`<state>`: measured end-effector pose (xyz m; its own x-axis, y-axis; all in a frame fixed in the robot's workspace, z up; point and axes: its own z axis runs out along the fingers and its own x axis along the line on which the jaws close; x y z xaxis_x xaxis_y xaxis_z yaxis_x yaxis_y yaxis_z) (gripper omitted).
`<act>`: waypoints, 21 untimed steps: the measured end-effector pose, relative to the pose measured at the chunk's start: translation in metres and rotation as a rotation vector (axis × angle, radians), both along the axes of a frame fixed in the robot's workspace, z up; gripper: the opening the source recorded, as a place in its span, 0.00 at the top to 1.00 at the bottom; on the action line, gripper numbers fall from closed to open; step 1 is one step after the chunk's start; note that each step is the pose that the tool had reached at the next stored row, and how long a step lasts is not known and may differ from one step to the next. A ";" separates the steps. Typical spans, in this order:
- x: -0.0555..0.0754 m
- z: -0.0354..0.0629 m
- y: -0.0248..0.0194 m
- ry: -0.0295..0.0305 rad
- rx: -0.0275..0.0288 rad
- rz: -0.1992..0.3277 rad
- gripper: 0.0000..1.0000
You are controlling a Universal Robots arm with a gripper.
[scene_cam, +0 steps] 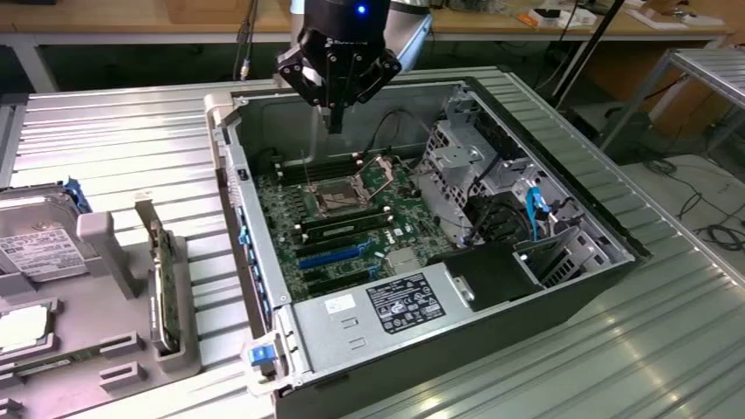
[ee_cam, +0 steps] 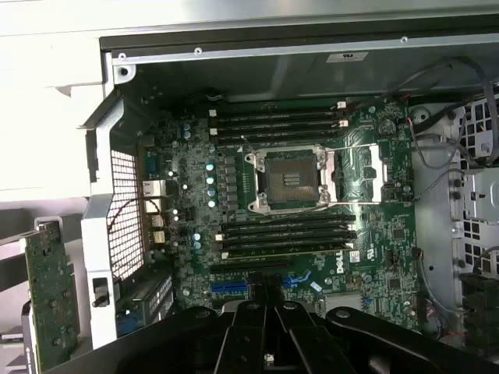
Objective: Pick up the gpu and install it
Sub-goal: 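Reach for the gpu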
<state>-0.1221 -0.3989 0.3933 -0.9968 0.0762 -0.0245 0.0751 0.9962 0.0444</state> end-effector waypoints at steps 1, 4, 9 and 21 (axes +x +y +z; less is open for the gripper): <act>0.000 0.0000 0.0000 0.0000 0.0000 0.000 0.89; -0.005 -0.0002 0.0000 0.0000 0.0000 0.000 0.89; -0.008 -0.0002 0.0000 0.0000 -0.0001 0.000 0.89; -0.015 -0.0002 0.0000 0.0000 -0.0001 -0.001 0.89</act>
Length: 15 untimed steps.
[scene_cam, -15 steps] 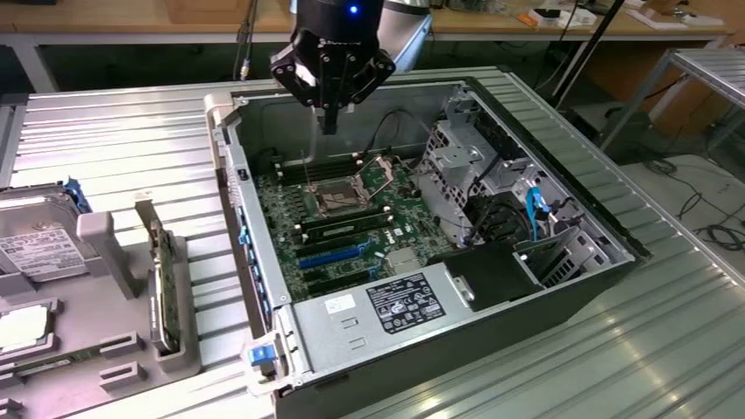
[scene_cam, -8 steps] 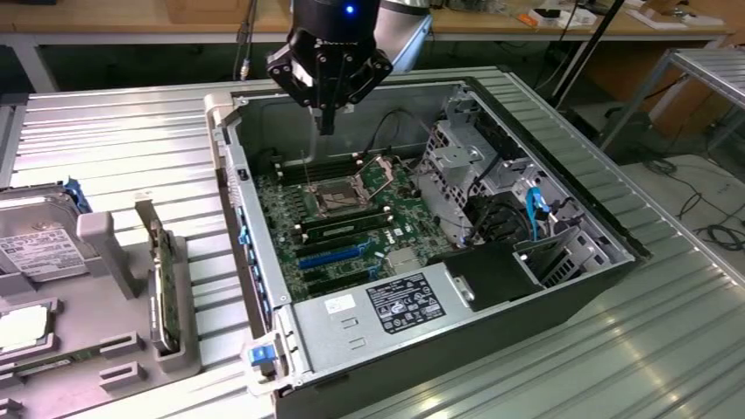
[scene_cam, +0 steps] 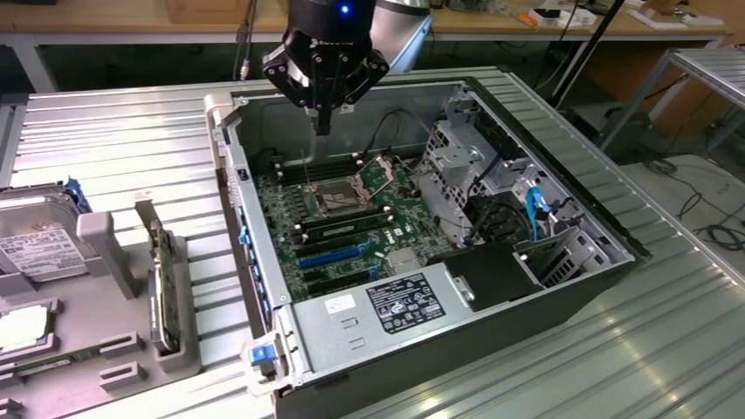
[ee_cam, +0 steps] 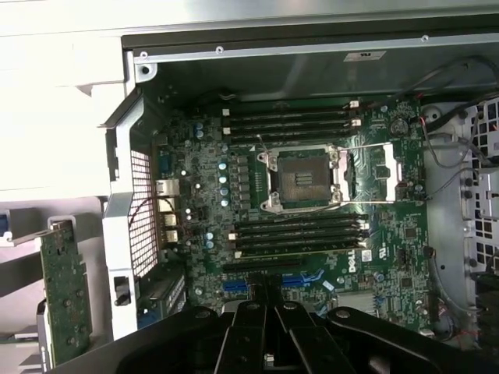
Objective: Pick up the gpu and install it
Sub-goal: 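Reach for the gpu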
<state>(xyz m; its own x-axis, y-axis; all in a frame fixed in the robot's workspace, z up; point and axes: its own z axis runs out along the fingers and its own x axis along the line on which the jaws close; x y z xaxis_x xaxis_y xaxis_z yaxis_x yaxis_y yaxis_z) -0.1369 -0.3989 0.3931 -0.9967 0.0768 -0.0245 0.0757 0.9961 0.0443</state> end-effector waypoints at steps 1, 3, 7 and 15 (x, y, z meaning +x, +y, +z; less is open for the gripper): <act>-0.001 0.0000 0.0000 0.0000 0.0000 0.000 0.89; -0.003 0.0000 0.0000 0.0000 0.0000 0.000 0.89; -0.005 0.0000 0.0000 0.0000 0.0000 0.000 0.89; -0.015 0.0000 0.0000 0.0000 0.0000 -0.001 0.89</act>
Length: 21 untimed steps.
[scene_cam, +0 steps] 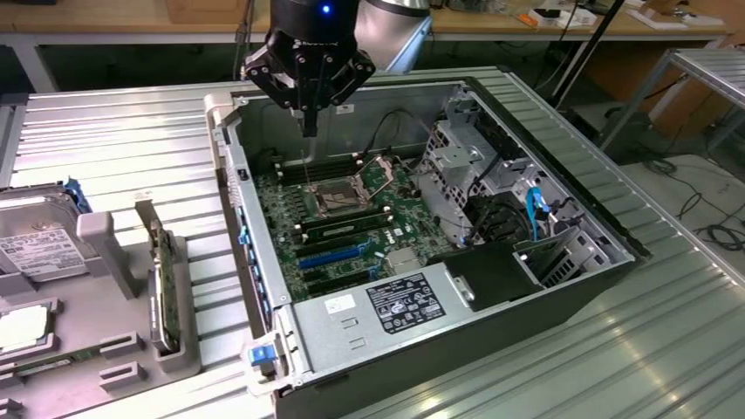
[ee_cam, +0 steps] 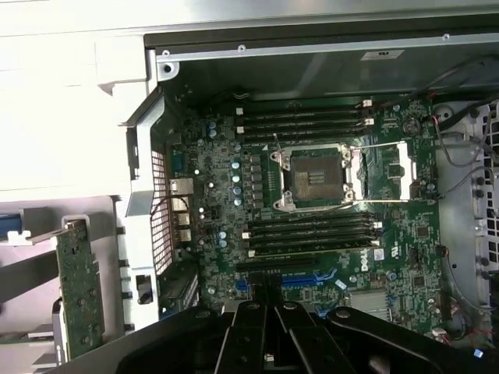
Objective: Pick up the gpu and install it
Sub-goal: 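Reach for the gpu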
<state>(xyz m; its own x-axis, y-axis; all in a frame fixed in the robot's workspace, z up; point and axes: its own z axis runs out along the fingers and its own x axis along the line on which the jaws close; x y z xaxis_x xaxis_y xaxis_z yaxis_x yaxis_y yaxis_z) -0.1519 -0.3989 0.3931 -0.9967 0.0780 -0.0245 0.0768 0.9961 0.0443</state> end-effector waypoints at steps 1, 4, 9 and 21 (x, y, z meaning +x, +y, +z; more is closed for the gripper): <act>-0.001 0.0000 0.0000 -0.0001 0.0001 0.000 0.89; -0.003 0.0000 0.0000 0.0000 0.0000 0.000 0.89; -0.010 0.0000 0.0000 0.0000 0.0000 -0.001 0.89; -0.025 0.0000 0.0000 0.0000 0.0000 -0.004 0.89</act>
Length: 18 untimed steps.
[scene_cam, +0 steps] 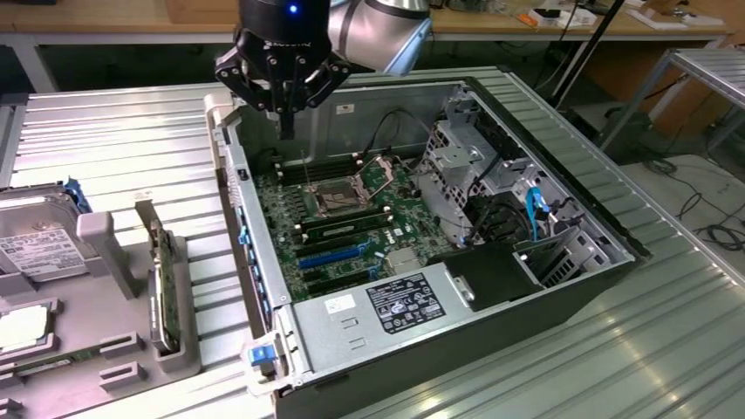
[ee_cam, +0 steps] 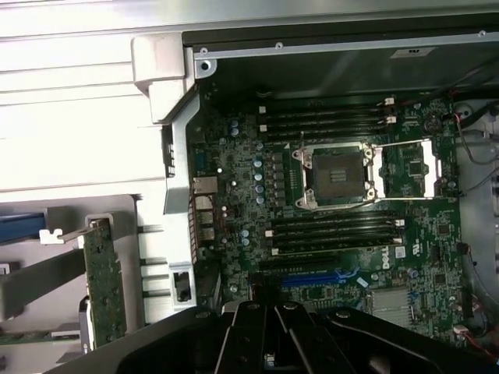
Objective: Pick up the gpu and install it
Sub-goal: 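Reach for the gpu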
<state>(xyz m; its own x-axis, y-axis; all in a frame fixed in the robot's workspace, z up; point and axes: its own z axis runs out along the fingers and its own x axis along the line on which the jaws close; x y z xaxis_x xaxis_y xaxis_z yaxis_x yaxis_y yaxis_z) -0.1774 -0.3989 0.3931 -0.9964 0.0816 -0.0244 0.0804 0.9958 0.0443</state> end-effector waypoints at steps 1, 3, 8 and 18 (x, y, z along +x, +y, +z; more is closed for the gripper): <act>-0.002 0.0000 0.0000 0.0000 0.0000 0.000 0.89; -0.005 0.0000 0.0000 0.0000 0.0000 -0.001 0.89; -0.011 0.0000 0.0000 -0.0001 0.0001 -0.002 0.89; -0.021 0.0000 0.0000 0.0000 0.0001 -0.003 0.89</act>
